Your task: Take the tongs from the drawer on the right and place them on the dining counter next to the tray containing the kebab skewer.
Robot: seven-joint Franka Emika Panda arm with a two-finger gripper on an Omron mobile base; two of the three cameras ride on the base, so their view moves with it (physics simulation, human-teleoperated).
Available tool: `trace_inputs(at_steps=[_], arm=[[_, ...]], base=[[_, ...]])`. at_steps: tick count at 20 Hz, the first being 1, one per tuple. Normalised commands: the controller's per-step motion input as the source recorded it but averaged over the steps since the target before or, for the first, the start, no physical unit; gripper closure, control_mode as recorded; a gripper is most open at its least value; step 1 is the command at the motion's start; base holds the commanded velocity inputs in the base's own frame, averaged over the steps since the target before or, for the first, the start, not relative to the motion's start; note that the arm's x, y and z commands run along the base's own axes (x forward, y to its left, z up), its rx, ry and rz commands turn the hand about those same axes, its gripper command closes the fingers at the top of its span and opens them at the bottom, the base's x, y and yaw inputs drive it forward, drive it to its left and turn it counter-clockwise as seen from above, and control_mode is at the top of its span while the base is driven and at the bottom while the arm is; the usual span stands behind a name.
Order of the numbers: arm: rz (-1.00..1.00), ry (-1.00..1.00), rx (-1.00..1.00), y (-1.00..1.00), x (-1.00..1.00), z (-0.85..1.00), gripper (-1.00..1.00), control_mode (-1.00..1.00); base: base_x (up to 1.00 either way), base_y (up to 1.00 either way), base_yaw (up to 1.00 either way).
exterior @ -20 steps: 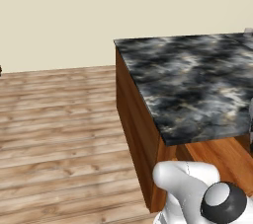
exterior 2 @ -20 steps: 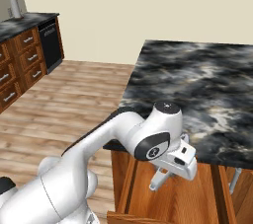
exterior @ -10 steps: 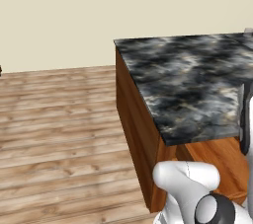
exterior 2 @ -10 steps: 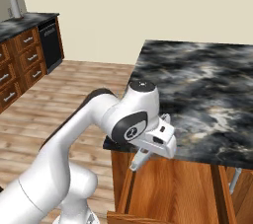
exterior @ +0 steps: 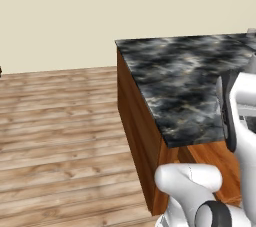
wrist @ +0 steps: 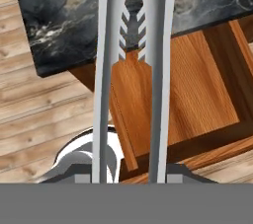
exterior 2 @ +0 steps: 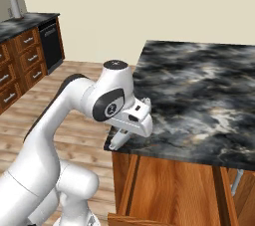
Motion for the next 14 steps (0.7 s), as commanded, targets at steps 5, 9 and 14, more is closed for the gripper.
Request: trace_inputs(at_steps=[5, 9, 14], arm=[[0.04, 0.0, 0.0, 0.6, 0.48, 0.09, 1.0, -1.0], [0.07, 0.0, 0.0, 0.52, 0.49, 0.01, 1.0, -1.0], [0.08, 0.0, 0.0, 0.51, 0.38, 0.0, 1.0, -1.0]], base=[[0.0, 0.0, 0.0], [0.0, 0.0, 0.0], [0.0, 0.0, 0.0]])
